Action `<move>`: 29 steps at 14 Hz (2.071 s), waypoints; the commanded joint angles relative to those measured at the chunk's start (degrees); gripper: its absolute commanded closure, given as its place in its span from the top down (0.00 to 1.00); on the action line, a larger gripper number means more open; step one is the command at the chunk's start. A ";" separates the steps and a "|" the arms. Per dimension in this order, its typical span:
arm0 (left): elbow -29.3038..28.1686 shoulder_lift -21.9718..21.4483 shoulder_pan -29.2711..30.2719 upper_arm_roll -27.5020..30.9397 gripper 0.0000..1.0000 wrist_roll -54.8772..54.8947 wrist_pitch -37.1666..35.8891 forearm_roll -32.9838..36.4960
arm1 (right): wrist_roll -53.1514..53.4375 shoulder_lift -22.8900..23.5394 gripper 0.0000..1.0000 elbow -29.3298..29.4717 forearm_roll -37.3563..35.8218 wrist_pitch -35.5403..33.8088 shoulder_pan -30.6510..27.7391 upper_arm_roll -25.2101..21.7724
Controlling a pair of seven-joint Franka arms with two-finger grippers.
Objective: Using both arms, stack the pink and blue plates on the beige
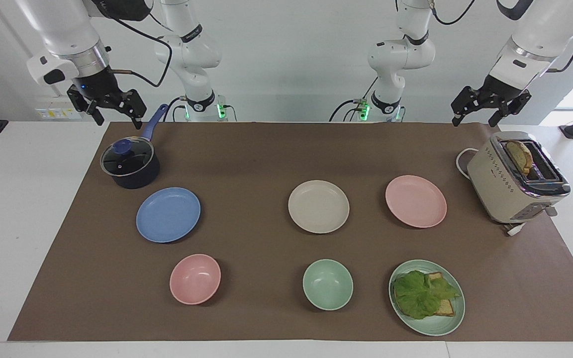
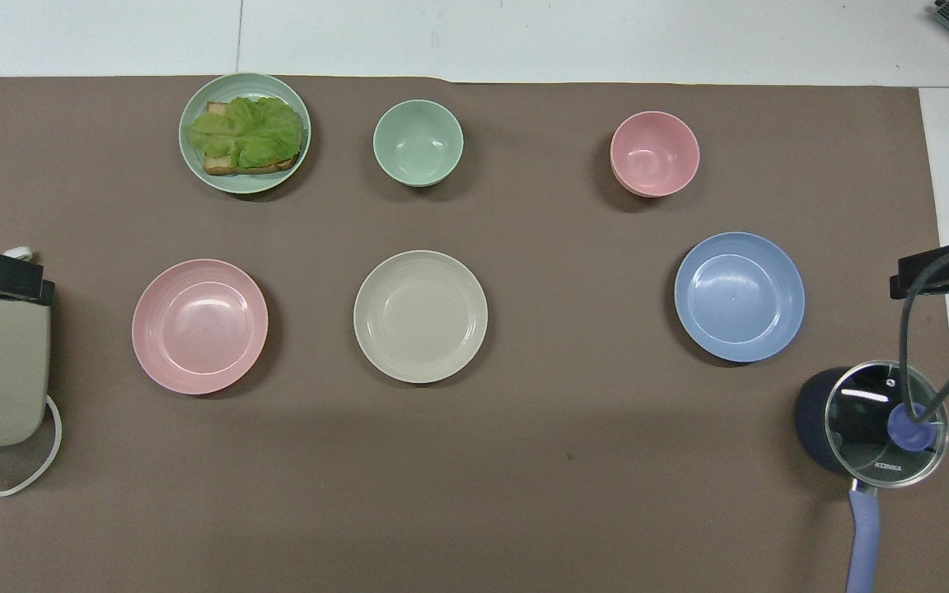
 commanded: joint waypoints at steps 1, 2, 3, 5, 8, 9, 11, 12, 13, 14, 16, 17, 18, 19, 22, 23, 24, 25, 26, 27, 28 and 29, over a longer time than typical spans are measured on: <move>-1.81 -1.76 -0.42 0.26 1.00 -0.19 0.04 1.01 | 0.70 -1.43 1.00 -1.79 0.24 0.84 -0.42 0.24; -1.81 -1.77 -0.42 0.26 1.00 -0.19 -0.05 1.01 | 0.70 -1.43 1.00 -1.79 0.24 0.84 -0.42 0.24; -1.81 -1.77 -0.42 0.26 1.00 -0.19 0.04 1.01 | 0.61 -1.43 1.00 -1.79 0.24 0.84 -0.42 0.24; -1.81 -1.77 -0.42 0.26 1.00 -0.28 0.22 1.01 | 0.70 -1.43 1.00 -1.79 0.24 0.84 -0.42 0.24; -1.81 -1.77 -0.42 0.26 1.00 -0.19 0.30 1.01 | 0.70 -1.43 1.00 -1.79 0.24 0.84 -0.42 0.24; -1.81 -1.77 -0.42 0.17 1.00 -0.19 0.30 1.01 | 0.61 -1.43 1.00 -1.79 0.24 0.84 -0.42 0.24; -1.81 -1.77 -0.51 0.17 1.00 -0.19 0.30 0.92 | 0.61 -1.43 1.00 -1.79 0.24 0.84 -0.42 0.24; -1.81 -1.77 -0.51 0.26 1.00 -0.11 0.30 1.01 | 0.53 -1.43 1.00 -1.79 0.24 0.75 -0.42 0.24; -1.81 -1.77 -0.43 0.26 1.00 -0.10 0.30 1.01 | 0.35 -1.43 1.00 -1.79 0.24 0.66 -0.51 0.16; -1.90 -1.77 -0.42 0.17 1.00 -0.10 0.30 1.01 | 0.35 -1.43 1.00 -1.79 0.24 0.57 -0.51 0.07; -2.51 -1.94 -0.25 0.26 1.00 -0.10 1.18 0.92 | 0.35 -1.43 1.00 -1.79 0.24 0.57 -0.51 0.07; -2.95 -2.03 -0.25 0.26 1.00 -0.10 1.53 0.92 | 0.35 -1.52 1.00 -1.79 0.24 0.48 -0.51 0.07; -3.39 -2.12 -0.25 0.17 1.00 -0.10 1.62 0.92 | 0.35 -1.52 1.00 -1.79 0.24 0.48 -0.51 0.07; -3.65 -2.21 -0.25 0.26 1.00 -0.10 1.71 0.92 | 0.35 -1.52 1.00 -1.79 0.24 0.48 -0.51 0.07; -4.18 -2.12 -0.25 0.17 1.00 -0.10 1.97 0.92 | 0.35 -1.61 1.00 -1.88 0.24 0.48 -0.51 0.07; -5.32 -2.21 -0.34 0.26 1.00 -0.10 3.11 0.92 | 0.44 -1.61 1.00 -1.88 0.24 0.48 -0.51 0.07; -6.28 -2.55 -0.34 0.26 1.00 -0.19 3.99 0.92 | 0.35 -1.61 1.00 -1.88 0.24 0.48 -0.51 0.07; -6.82 -2.56 -0.16 0.17 1.00 -0.11 4.52 0.92 | 0.35 -1.61 1.00 -1.88 0.24 0.48 -0.51 0.07; -7.17 -2.56 -0.07 0.26 1.00 -0.10 4.87 0.92 | 0.35 -1.61 1.00 -1.88 0.24 0.48 -0.51 0.07; -7.87 -2.56 -0.16 0.26 1.00 -0.10 5.48 0.92 | 0.35 -1.61 1.00 -1.88 0.24 0.48 -0.51 0.07; -8.57 -2.56 -0.16 0.26 1.00 -0.10 6.27 0.92 | 0.35 -1.61 1.00 -1.88 0.24 0.48 -0.51 0.07; -9.54 -2.56 -0.16 0.26 1.00 -0.10 7.24 0.92 | 0.35 -1.61 1.00 -1.88 0.24 0.48 -0.51 0.07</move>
